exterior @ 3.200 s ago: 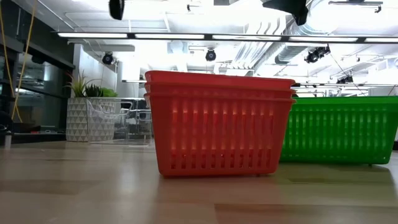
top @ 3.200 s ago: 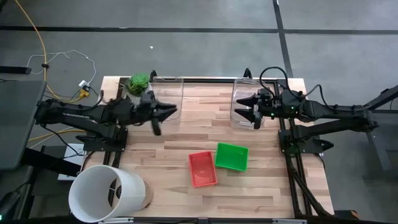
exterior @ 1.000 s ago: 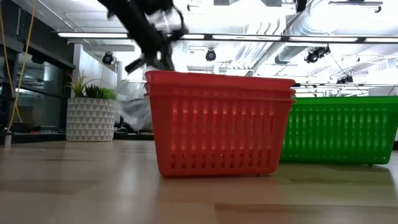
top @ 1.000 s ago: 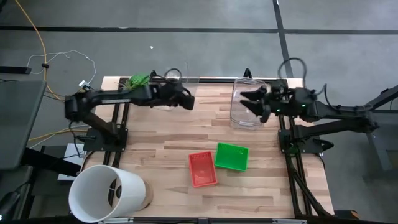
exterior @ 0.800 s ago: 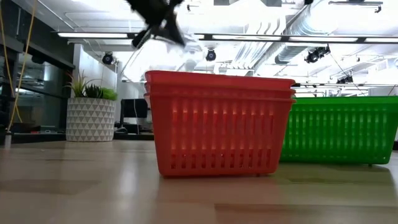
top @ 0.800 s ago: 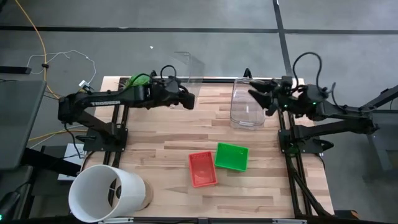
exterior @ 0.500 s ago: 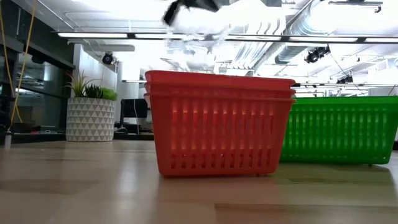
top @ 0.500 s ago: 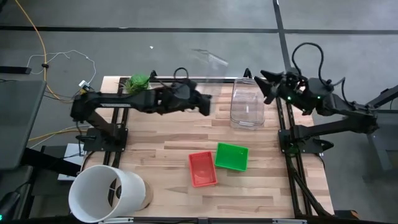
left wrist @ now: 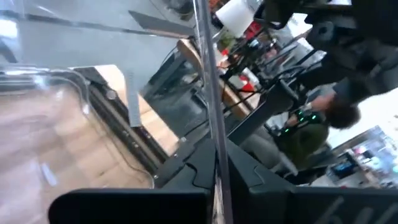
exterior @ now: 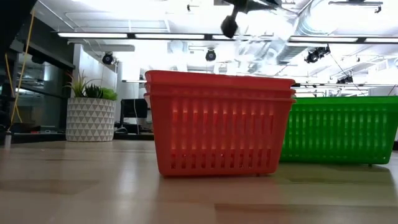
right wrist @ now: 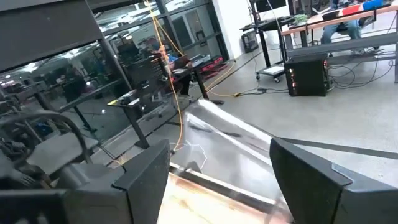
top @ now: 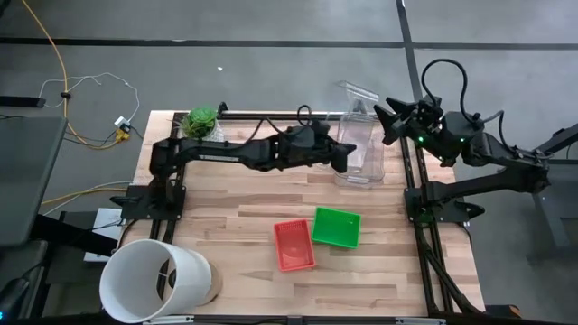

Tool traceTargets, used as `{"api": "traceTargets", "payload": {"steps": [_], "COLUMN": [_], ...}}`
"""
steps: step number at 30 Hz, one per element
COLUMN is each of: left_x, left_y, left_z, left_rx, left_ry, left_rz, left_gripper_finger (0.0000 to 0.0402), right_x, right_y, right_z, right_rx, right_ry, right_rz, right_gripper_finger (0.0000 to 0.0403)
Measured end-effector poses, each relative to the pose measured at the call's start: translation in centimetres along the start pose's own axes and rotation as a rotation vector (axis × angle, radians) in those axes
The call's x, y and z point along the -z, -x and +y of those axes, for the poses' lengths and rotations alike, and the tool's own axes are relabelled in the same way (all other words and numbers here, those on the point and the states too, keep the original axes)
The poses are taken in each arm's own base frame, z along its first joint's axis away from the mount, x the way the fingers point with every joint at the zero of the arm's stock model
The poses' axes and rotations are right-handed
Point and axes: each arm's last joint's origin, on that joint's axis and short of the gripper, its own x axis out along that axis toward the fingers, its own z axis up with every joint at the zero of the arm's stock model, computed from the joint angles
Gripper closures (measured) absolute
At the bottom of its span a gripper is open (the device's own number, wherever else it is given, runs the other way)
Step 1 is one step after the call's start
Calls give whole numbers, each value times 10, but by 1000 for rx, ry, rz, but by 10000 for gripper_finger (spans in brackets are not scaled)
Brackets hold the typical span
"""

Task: Stack baskets by color
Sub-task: Stack the left transparent bin on the top right stacked transparent bins

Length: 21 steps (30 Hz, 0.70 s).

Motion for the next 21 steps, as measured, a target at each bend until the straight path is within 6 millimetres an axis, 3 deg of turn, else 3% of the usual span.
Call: {"api": "traceTargets", "payload": {"steps": [5, 12, 21], "left_x": [10, 29, 22], "left_y": [-17, -38, -36], "left_z": [5, 26, 41], "left_rx": [63, 11, -82], "left_ry": [27, 23, -48], "left_rz": [-54, -44, 32], "left_gripper_finger": [401, 401, 401], "right_x": [0, -1, -1], "right_y": [0, 0, 0], "right_z": [0, 0, 0], "right_rx": [4, 3, 2], "right_ry": [17, 17, 19], "right_rz": [-2, -10, -9], "right_gripper_finger": [140, 140, 140]}}
